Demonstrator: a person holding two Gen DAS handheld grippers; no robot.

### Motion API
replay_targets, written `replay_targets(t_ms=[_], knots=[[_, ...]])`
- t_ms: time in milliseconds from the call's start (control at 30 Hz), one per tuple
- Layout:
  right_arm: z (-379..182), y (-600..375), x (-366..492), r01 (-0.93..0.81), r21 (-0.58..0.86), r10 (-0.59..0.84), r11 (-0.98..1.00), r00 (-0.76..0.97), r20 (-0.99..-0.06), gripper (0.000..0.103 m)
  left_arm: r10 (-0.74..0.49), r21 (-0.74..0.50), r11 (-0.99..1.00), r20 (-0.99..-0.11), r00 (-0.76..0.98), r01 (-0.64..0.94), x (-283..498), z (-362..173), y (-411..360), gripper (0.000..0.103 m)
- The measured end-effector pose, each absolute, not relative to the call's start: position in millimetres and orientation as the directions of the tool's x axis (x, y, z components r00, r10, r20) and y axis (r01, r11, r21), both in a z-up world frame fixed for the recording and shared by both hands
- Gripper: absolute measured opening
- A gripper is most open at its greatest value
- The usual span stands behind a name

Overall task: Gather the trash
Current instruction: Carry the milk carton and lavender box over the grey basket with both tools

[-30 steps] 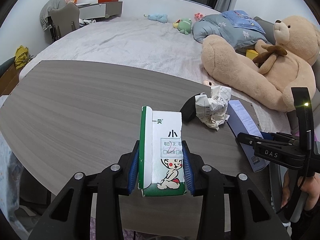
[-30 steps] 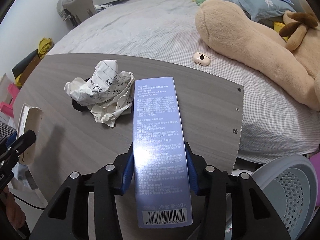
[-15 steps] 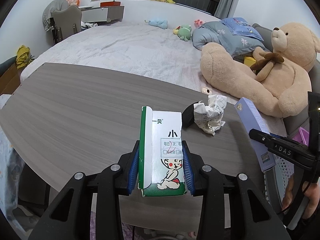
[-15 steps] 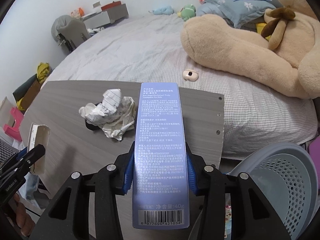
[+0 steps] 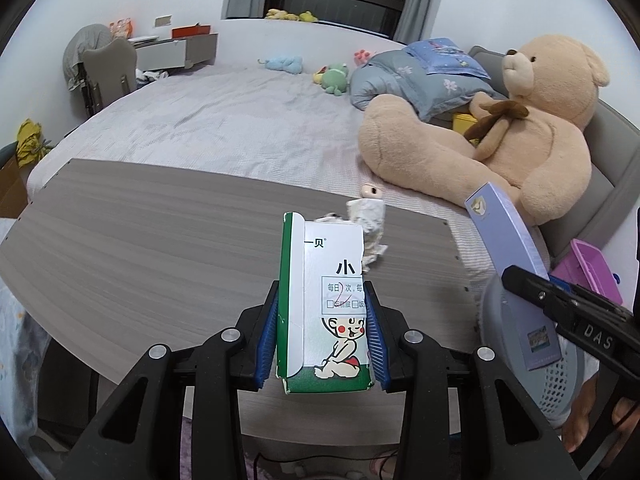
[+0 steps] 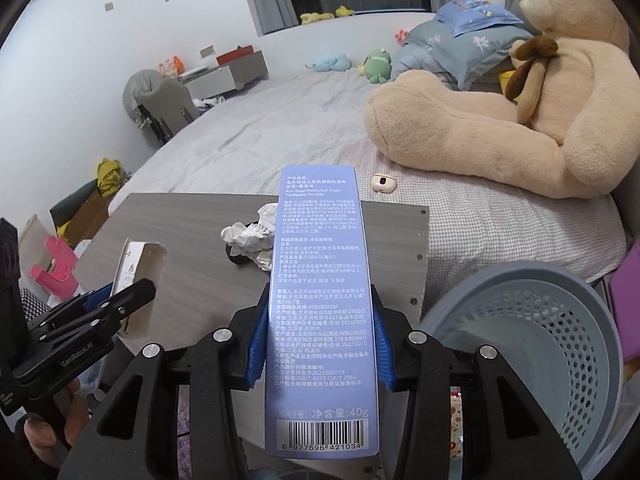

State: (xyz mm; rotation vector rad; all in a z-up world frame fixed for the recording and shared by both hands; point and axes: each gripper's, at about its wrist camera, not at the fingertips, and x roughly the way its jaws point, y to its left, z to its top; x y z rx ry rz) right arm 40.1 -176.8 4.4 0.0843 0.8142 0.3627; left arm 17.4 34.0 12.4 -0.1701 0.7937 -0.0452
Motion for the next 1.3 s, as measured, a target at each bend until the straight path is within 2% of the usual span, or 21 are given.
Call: replay_targets(t_ms=[233, 633, 933, 1300], knots=[[9.3, -218.2, 2.2, -0.215, 0.218, 0.306, 0.952, 0.677, -0.670, 0.042, -0.185, -0.178, 0.981, -0.703, 0.687, 0.083, 14.1, 16.9, -10.5, 0.038], [-5.6, -328.0, -29.7, 0.000, 0.245, 0.166, 0.970, 0.734, -0.658, 0.042, -0.319, -0.161, 0.940, -0.726, 0.610, 0.300, 26.4, 9.1, -121.0, 0.038], [-23.7, -375.1, -31.3, 0.093, 0.282, 0.126, 0.955, 0.732, -0.670, 0.043, -0.367, -0.150, 0.904, -0.752, 0.548, 0.401, 41.6, -4.6, -187.0, 0.038], [-40.6, -384.3, -24.3, 0.104, 0.302, 0.144, 0.947, 0.706, -0.693, 0.043, -0.374, -0.134, 0.886, -0.770, 0.516, 0.443, 50.2, -13.7, -217.2, 0.038]])
